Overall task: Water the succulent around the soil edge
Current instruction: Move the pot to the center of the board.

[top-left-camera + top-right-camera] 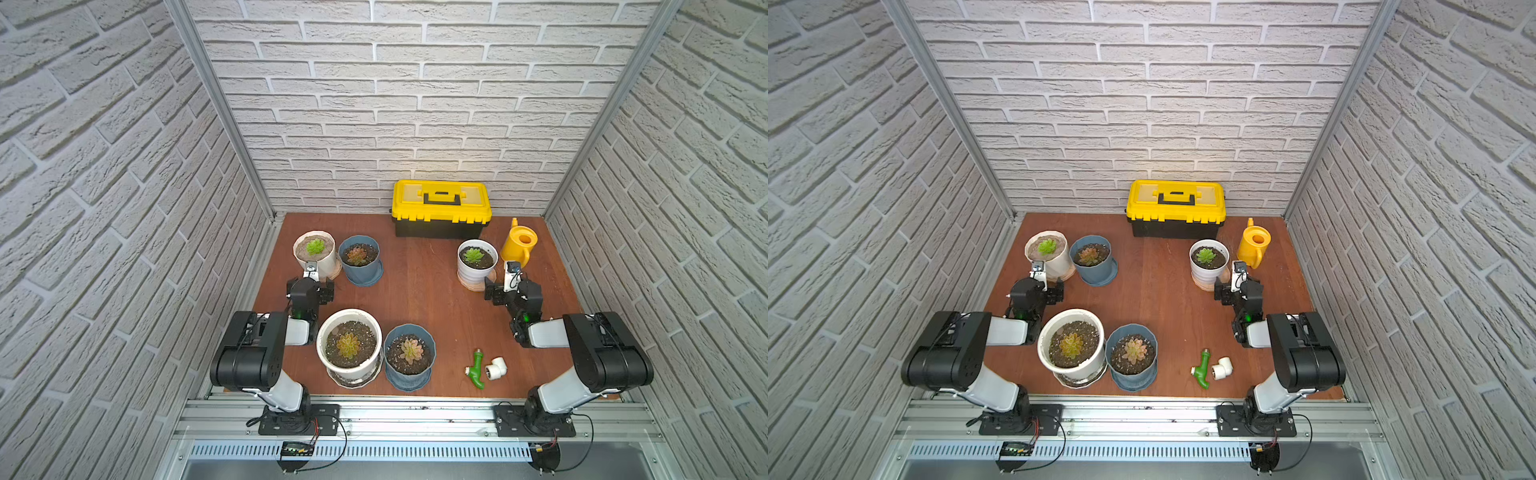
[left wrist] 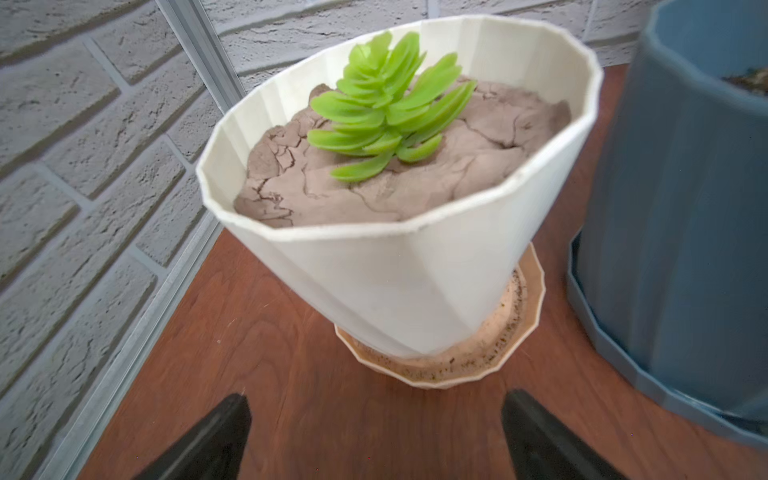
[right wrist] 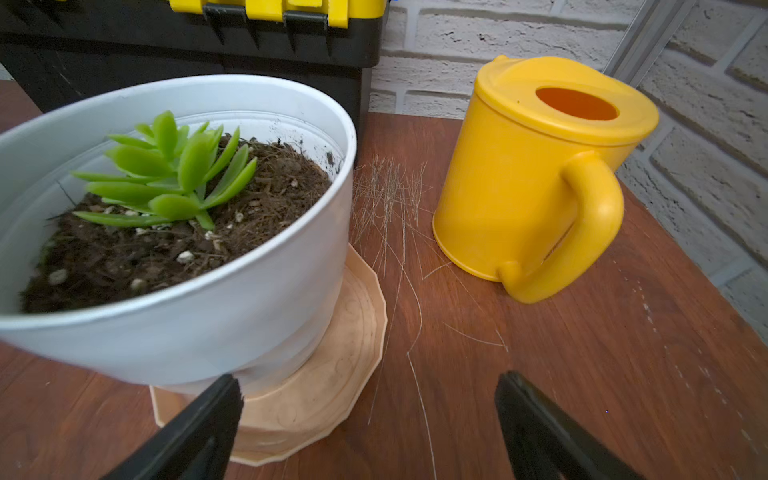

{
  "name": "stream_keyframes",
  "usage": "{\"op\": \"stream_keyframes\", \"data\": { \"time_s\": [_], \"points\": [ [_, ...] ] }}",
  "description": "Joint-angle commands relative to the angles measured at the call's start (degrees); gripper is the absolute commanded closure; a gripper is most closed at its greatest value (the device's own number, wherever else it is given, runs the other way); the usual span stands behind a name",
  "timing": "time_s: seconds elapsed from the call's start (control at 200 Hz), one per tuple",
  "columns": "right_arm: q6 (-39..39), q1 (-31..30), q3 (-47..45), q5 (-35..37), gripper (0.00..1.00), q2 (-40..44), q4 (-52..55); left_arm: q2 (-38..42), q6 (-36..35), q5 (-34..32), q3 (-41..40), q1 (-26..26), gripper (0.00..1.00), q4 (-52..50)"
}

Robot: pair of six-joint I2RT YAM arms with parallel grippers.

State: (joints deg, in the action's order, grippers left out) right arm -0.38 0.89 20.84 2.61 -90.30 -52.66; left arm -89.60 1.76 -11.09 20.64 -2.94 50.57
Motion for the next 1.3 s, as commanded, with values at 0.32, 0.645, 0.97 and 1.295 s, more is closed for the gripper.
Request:
{"op": "stream_keyframes", "data": {
  "time_s": [0.32,0.645,0.97,1.295],
  "points": [
    [0.1,-0.3,0.5,-0.1,0.01,1.4,-1.4,0.6,0.3,0.6,0.7,0.0,0.02,1.7],
    [0.1,-0.2,0.5,-0.1,0.01,1.5,-1.3,0.6,0.4,0.6,0.7,0.0,0.02,1.7],
    [0.2,-0.2,0.6,-0.3,0.01,1.4,-1.0,0.6,0.4,0.6,0.8,0.0,0.02,1.7],
    [0.2,-0.2,0.3,-0.3,0.01,1.5,-1.6,0.7,0.4,1.0,0.8,-0.2,0.02,1.6]
  ]
}}
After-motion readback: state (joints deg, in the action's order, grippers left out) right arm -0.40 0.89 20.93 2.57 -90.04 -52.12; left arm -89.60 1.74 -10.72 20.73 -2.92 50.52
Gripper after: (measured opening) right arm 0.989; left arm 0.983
